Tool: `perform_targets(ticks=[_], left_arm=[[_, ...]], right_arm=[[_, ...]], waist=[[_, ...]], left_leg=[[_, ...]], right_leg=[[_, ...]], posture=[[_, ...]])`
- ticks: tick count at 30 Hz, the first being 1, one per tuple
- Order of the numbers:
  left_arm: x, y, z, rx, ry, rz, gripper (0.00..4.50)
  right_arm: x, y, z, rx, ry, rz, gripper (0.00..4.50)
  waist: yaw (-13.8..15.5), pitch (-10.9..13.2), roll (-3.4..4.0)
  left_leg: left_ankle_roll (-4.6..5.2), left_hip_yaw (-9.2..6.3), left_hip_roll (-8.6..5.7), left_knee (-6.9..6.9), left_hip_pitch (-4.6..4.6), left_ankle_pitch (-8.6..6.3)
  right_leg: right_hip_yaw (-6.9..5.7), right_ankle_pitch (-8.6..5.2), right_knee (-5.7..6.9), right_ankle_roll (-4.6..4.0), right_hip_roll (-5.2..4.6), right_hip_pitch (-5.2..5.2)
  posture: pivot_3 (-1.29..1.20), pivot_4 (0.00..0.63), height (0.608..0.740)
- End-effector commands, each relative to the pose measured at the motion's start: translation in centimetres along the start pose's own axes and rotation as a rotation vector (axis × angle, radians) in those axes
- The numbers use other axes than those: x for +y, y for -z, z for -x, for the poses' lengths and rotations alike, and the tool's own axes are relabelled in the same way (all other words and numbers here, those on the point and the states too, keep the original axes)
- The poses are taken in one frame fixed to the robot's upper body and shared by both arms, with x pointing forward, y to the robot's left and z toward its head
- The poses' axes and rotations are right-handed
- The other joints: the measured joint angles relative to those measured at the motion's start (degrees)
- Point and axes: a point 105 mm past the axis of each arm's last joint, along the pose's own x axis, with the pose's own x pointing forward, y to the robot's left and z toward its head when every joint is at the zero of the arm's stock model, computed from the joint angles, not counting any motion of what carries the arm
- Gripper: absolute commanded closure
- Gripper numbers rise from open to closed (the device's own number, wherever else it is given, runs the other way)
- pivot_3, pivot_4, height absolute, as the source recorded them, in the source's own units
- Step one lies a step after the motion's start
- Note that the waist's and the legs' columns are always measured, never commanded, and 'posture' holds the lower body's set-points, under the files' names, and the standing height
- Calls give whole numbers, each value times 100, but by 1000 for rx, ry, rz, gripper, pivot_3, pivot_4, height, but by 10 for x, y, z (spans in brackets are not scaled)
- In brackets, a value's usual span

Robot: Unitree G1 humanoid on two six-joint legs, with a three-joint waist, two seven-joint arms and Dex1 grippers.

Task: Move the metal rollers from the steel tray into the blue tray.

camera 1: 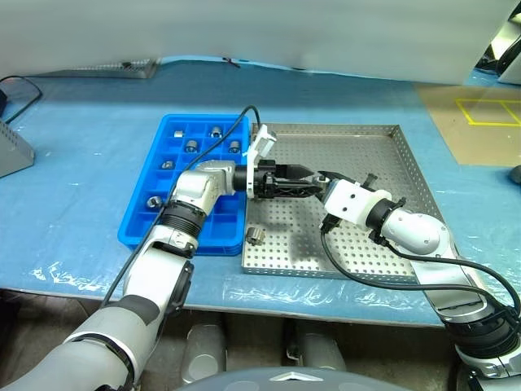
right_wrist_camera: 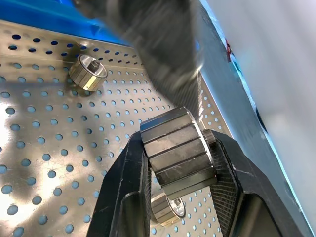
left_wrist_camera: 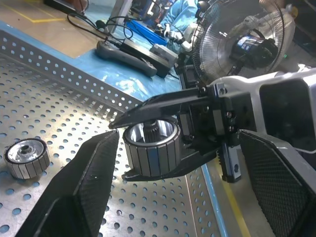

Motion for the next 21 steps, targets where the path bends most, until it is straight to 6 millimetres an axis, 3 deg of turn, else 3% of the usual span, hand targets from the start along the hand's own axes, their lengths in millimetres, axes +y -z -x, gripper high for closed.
perform_targets(ticks=[1, 12, 19, 21], left_arm=[[-8, -7, -11, -18, 38, -32, 435], [2, -13, -13, -67, -21, -6, 435], [1, -7, -17, -30, -26, -4, 435], [1, -6, -17, -23, -34, -21, 812]], right_arm=[[-10, -11, 3, -36, 33, 29, 3283], [-10, -15, 4, -46, 26, 34, 3283], [-11, -14, 3, -47, 24, 31, 3283], [-11, -14, 3, -47, 25, 31, 3283]], waist=[[-3, 0, 0], [-9, 0, 0], [-6, 0, 0], [-6, 0, 0]], left_leg=[[2, 0, 0, 2, -1, -1], [1, 0, 1, 6, 0, -3], [4, 0, 1, 6, -1, -3], [4, 0, 1, 6, -1, -3]], right_leg=[[0, 0, 0, 0, 0, 0], [0, 0, 1, 0, 0, 1], [0, 0, 0, 0, 0, 0], [0, 0, 0, 0, 0, 1]], posture=[[-100, 150, 740], [-105, 150, 740], [-100, 150, 740], [-101, 150, 740]])
